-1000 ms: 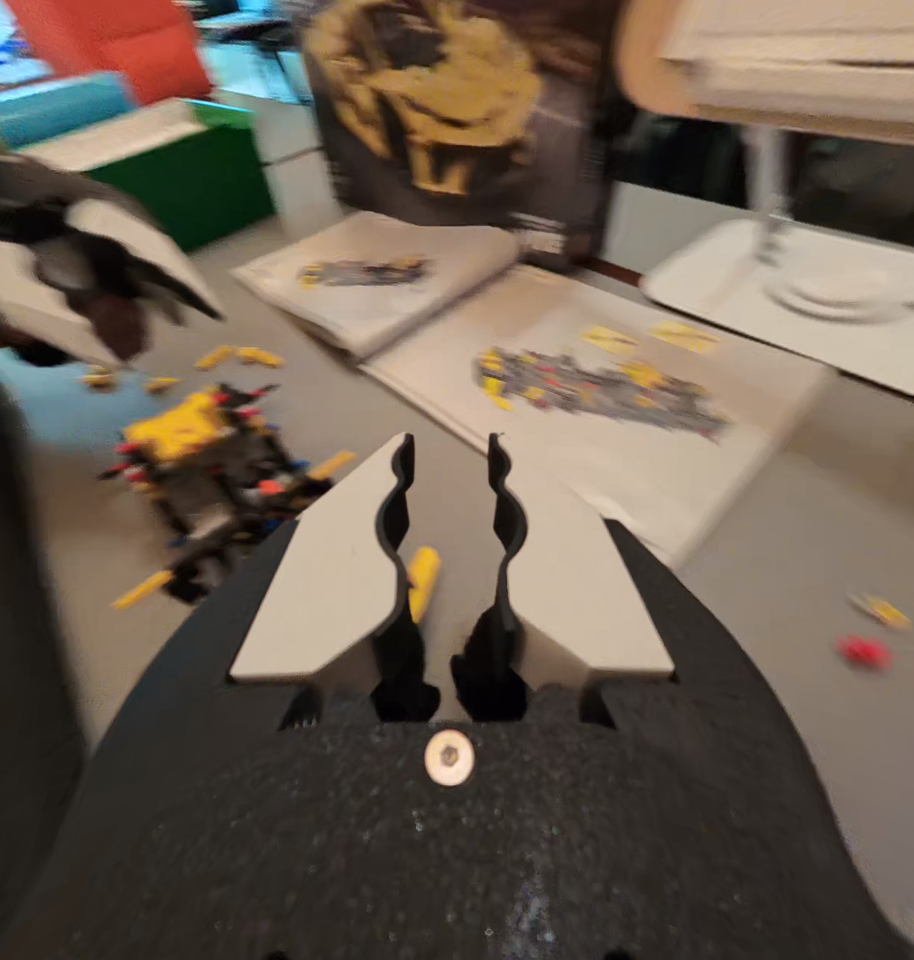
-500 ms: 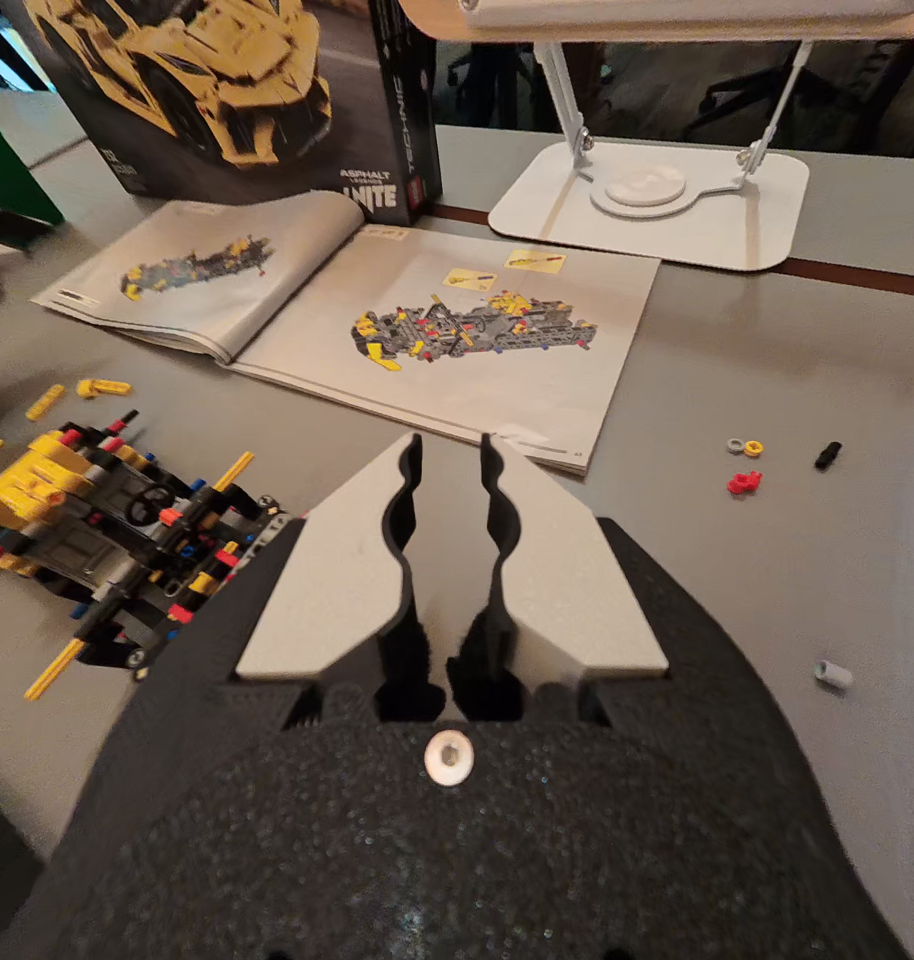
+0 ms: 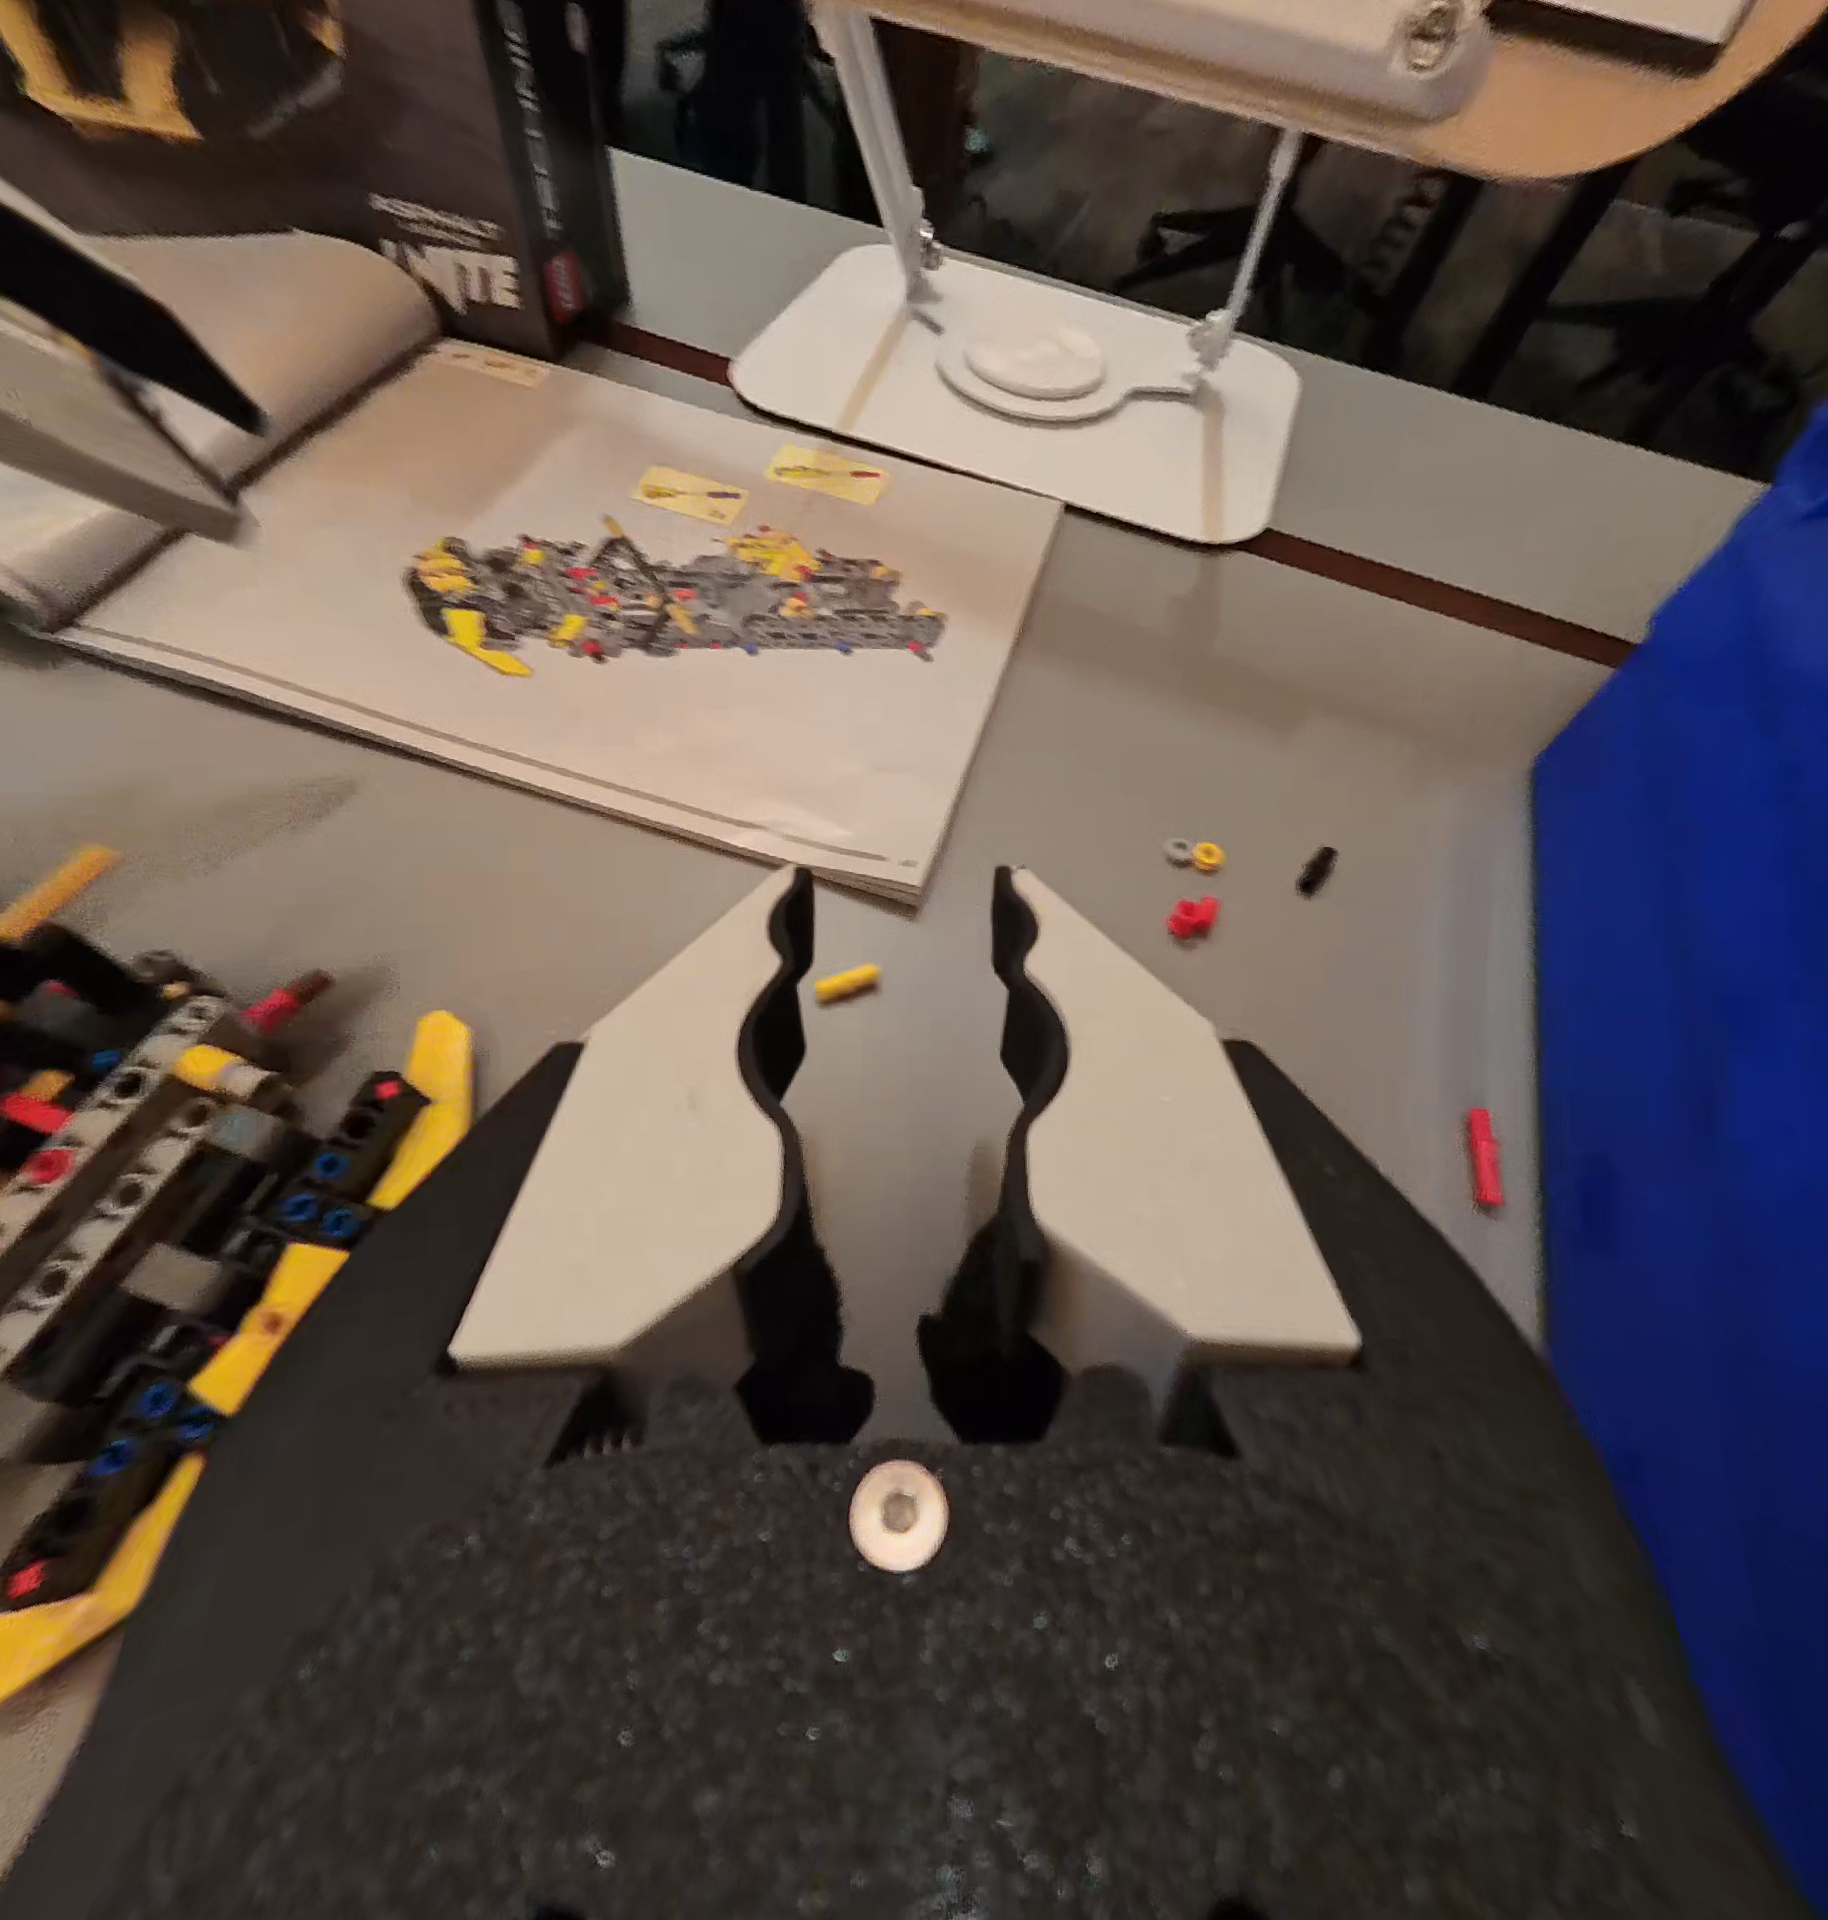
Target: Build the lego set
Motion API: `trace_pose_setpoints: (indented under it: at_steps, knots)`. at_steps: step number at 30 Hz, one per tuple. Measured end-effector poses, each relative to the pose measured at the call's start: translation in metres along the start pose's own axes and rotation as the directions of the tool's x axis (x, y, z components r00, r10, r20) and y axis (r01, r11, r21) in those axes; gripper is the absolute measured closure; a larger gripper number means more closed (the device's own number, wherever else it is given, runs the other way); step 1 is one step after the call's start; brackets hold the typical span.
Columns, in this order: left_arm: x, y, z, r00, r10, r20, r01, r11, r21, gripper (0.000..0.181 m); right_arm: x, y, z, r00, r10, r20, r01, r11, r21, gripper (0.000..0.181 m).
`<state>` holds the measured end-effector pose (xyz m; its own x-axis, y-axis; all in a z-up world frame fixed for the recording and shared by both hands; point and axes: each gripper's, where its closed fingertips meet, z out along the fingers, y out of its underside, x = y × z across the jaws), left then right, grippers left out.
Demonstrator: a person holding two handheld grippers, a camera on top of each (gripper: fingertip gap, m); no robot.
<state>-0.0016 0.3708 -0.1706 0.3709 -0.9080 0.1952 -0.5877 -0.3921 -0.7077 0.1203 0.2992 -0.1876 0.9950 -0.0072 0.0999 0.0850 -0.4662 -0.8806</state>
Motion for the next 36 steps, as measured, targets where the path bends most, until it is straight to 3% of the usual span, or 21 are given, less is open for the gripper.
trace_pose_setpoints:
  at_steps: [2, 5, 6, 9, 14, 18, 24, 36]
  knots:
    - [0.006, -0.005, 0.044, 1.000, -0.021, 0.020, 0.024, 0.992, -0.124, 0.125, 0.014, 0.004, -0.003, 0.998, -0.010, -0.066, 0.009, 1.000, -0.008, 0.151]
    - [0.012, -0.009, 0.092, 0.996, -0.066, 0.059, 0.079, 0.967, -0.241, 0.108, 0.027, 0.010, -0.007, 0.995, 0.023, -0.092, -0.024, 1.000, -0.012, 0.154]
    - [0.011, -0.011, 0.102, 0.993, -0.070, 0.091, 0.092, 0.960, -0.263, 0.097, 0.029, 0.012, -0.007, 0.995, 0.037, -0.089, -0.038, 0.999, -0.013, 0.154]
    - [0.012, -0.017, 0.120, 0.987, -0.090, 0.135, 0.125, 0.953, -0.275, 0.091, 0.036, 0.016, -0.009, 0.994, 0.067, -0.087, -0.069, 0.998, -0.014, 0.155]
    - [0.012, -0.020, 0.124, 0.981, -0.104, 0.163, 0.148, 0.946, -0.290, 0.090, 0.034, 0.018, -0.008, 0.992, 0.118, -0.043, -0.119, 0.993, -0.013, 0.155]
    - [0.011, -0.013, 0.126, 0.975, 0.045, 0.218, 0.025, 0.952, -0.305, 0.094, 0.029, 0.019, -0.006, 0.996, 0.088, -0.033, -0.089, 0.996, -0.031, 0.155]
    - [0.013, -0.013, 0.125, 0.973, 0.031, 0.229, 0.028, 0.968, -0.249, 0.102, 0.017, 0.026, -0.001, 0.997, 0.075, 0.008, -0.074, 0.994, -0.084, 0.155]
    - [-0.005, -0.015, 0.115, 0.972, -0.015, 0.234, 0.053, 0.986, -0.158, 0.165, -0.001, 0.031, 0.009, 0.990, 0.101, 0.103, -0.086, 0.986, -0.144, 0.153]
